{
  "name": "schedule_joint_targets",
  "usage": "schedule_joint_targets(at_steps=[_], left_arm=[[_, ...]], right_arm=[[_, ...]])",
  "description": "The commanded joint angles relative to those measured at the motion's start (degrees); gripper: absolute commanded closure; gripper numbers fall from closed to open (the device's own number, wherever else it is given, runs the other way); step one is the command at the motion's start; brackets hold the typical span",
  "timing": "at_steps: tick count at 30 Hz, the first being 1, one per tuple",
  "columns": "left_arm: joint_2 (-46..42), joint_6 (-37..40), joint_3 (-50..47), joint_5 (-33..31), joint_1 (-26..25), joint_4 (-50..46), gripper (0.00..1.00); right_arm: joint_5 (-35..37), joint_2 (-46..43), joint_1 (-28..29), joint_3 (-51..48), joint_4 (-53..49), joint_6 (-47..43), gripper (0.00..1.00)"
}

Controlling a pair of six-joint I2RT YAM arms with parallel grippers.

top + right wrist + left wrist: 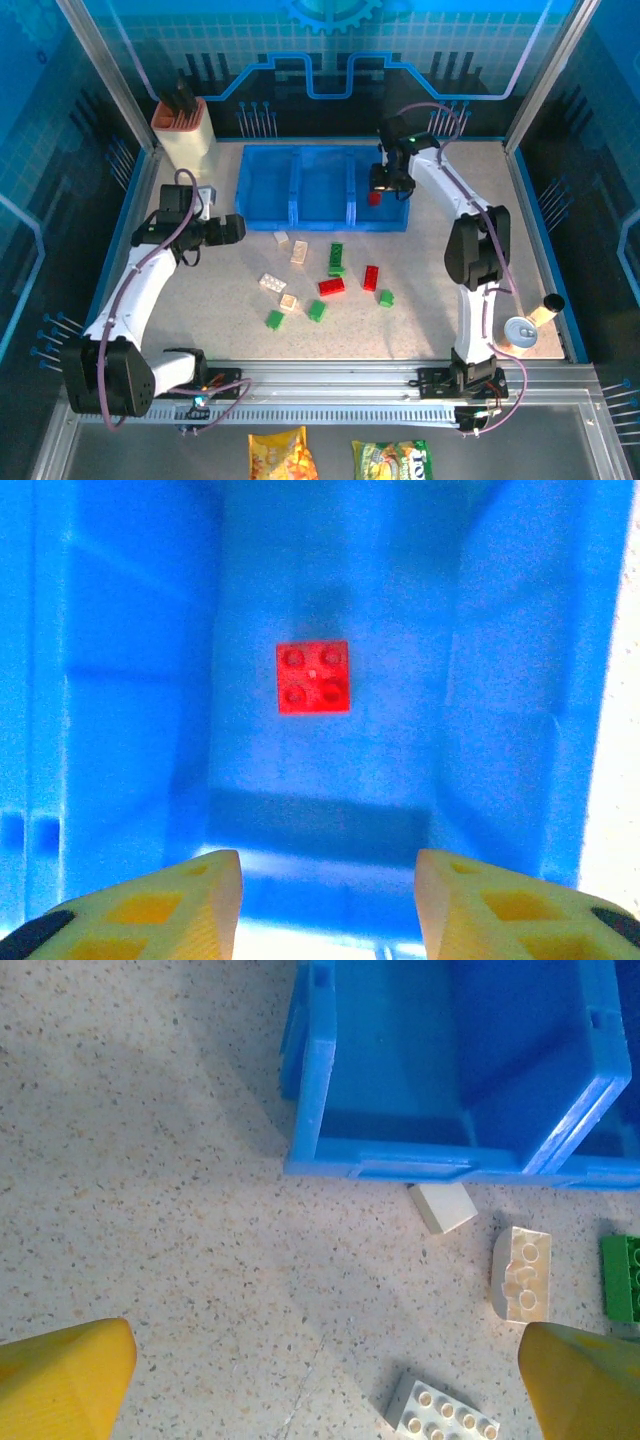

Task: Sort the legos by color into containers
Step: Pick up the lego from the center of the table.

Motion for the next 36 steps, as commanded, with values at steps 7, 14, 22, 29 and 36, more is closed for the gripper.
schedule_joint_targets(at_steps=[7,14,22,29,36], left_arm=[[2.8,-3.8,5.9,-0.6,-8.5,-8.2,0.01],[7.2,-4.5,6.0,-2.9,-15.9,-9.3,0.01],[15.5,1.1,8.1,-2.9,-21.6,-16.4,0.02],[21.8,5.9,8.4,-7.7,-25.0,-20.0,0.06],[25.7,4.8,8.9,-6.7,-27.7,-18.5,0.06]], right_arm=[[-1.0,-14.6,0.1,-16.0,3.2,1.7,0.5],[-1.9,-23.8,0.5,-28.2,6.3,3.6,0.5],[-2.5,-29.0,1.2,-36.6,8.1,3.5,0.5],[-2.2,-31.2,1.7,-39.6,8.3,3.0,0.5],[-2.0,-32.8,1.9,-40.6,8.1,3.0,0.5]])
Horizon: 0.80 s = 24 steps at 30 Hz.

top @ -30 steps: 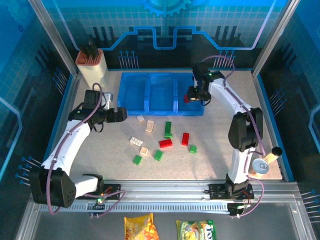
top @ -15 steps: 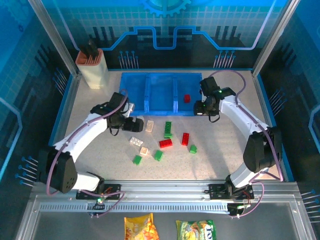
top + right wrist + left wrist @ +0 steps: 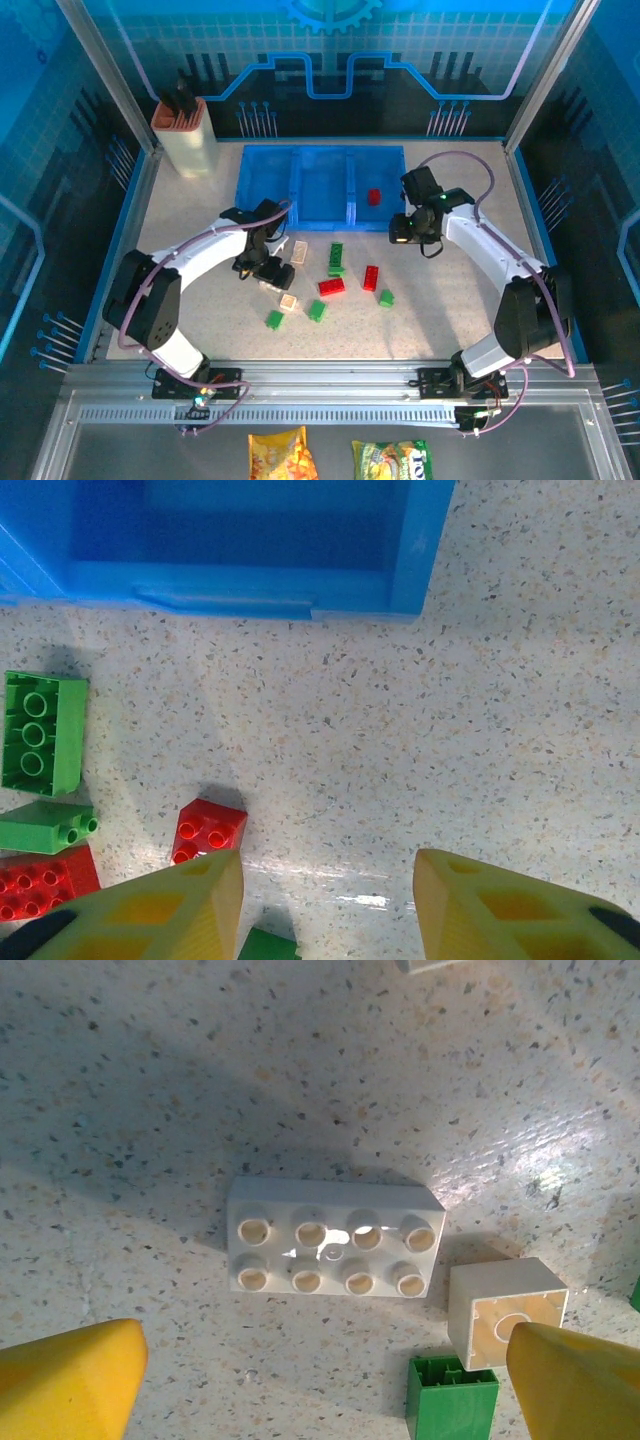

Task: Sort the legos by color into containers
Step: Pick up the lego from the center of the table.

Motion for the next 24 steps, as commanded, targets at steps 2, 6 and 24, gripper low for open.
schedule_joint_targets(at_steps=[2,6,24], left_arm=[[2.6,0.9,2.3,-0.8,-1.9,-1.0,0.06],[5.1,0.3,3.8,-0.8,-2.4,-1.3,0.07],[10.4,-0.1,2.8,-1.2,-2.5,0.2,0.11]], right_arm=[[-0.4,-1.9,0.8,-0.7,0.2,0.1,0.5],[-0.2,-2.2,0.8,-1.1,0.1,0.0,0.5],[0.5,-3.0,0.9,-2.0,-0.6,-0.2,0.51]])
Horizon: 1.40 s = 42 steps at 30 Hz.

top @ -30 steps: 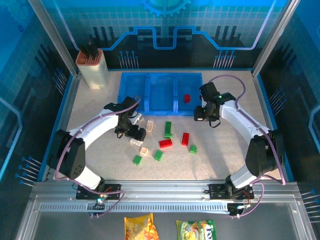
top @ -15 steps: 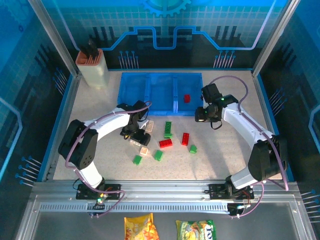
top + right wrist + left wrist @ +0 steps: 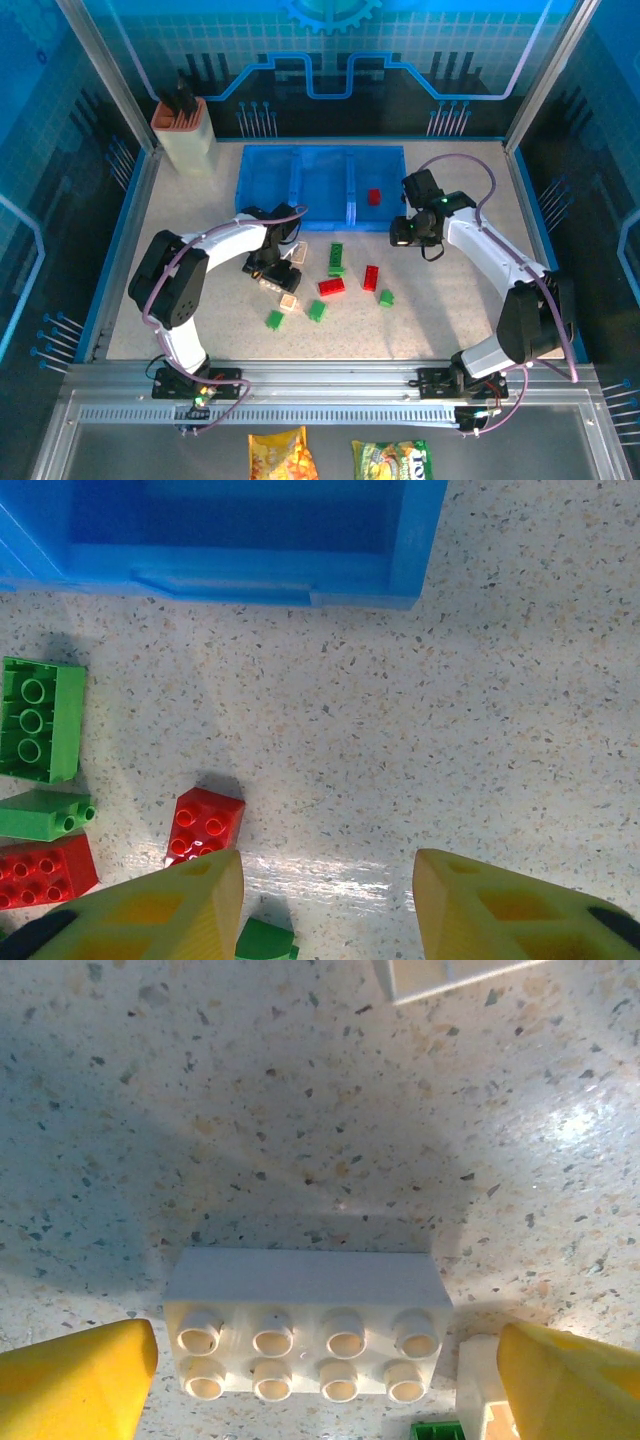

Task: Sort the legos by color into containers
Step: Pick up the lego from the center of the table.

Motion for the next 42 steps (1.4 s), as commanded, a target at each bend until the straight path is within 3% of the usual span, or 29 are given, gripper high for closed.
schedule_joint_targets(at_steps=[1,14,26,42], left_arm=[[1.1,0.2,-1.0,-0.1,-0.4,0.1,0.12],[3.1,0.7,-2.4,-0.6,-0.5,1.5,0.17],[3.0,0.8,-2.5,-0.6,-0.5,1.4,0.29],[-3.3,-2.0,-2.7,-1.4,-0.2,2.5,0.39]], right_arm=[[0.4,-1.6,0.7,-0.3,-0.8,-0.3,0.51],[1.1,-2.0,1.1,0.0,-2.0,-0.3,0.51],[1.9,-2.9,1.3,0.1,-2.8,-0.2,0.5],[3.5,-4.7,1.5,-0.2,-4.2,-0.7,0.5]])
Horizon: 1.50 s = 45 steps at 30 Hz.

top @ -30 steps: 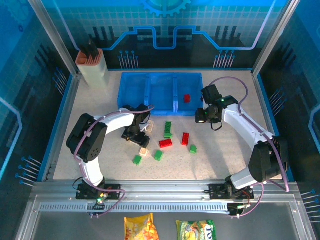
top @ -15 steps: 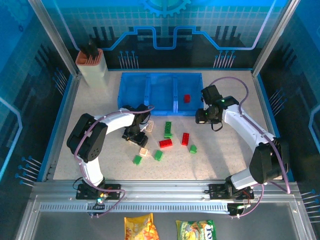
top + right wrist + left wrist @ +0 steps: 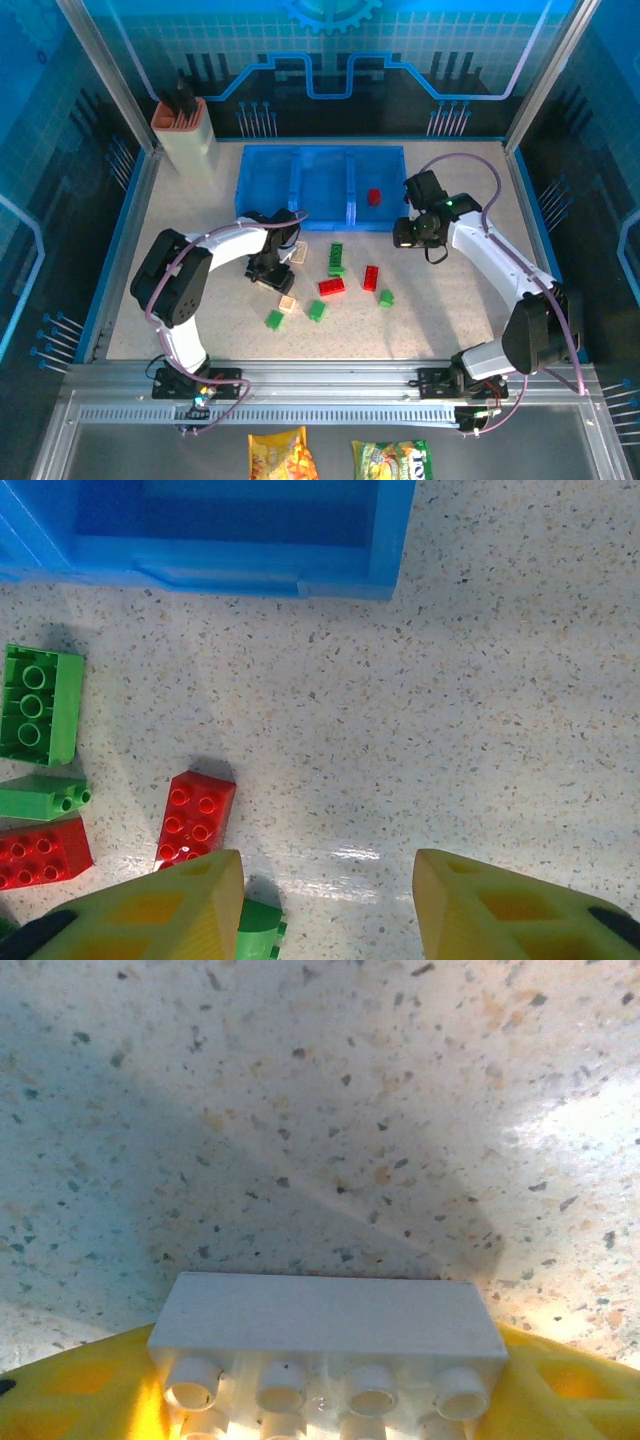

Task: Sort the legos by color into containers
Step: Pick up the lego from the center of the table, then place the lego in the container.

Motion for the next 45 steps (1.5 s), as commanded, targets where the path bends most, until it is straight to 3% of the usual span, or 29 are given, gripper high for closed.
schedule_joint_targets(at_steps=[1,11,19,29,45], left_arm=[[-4.3,-2.6,-0.1,0.6,0.1,0.3,0.39],[-13.4,-11.3,1.3,4.1,5.8,0.6,0.45],[-13.2,-13.9,10.2,3.2,9.2,-3.5,0.49],[-5.0,-12.5,23.3,0.9,11.8,-5.7,0.5],[15.9,-9.1,45.6,1.3,15.3,-9.6,0.48]], right_arm=[[1.5,-1.4,0.8,-0.2,-1.7,-0.7,0.5],[2.3,-2.2,0.8,-0.2,-2.3,-1.1,0.5],[2.6,-2.9,0.8,-0.4,-2.8,-0.9,0.5],[4.0,-5.1,0.8,-1.3,-4.7,-0.5,0.5],[5.6,-9.1,0.8,-2.0,-8.7,1.9,0.5]])
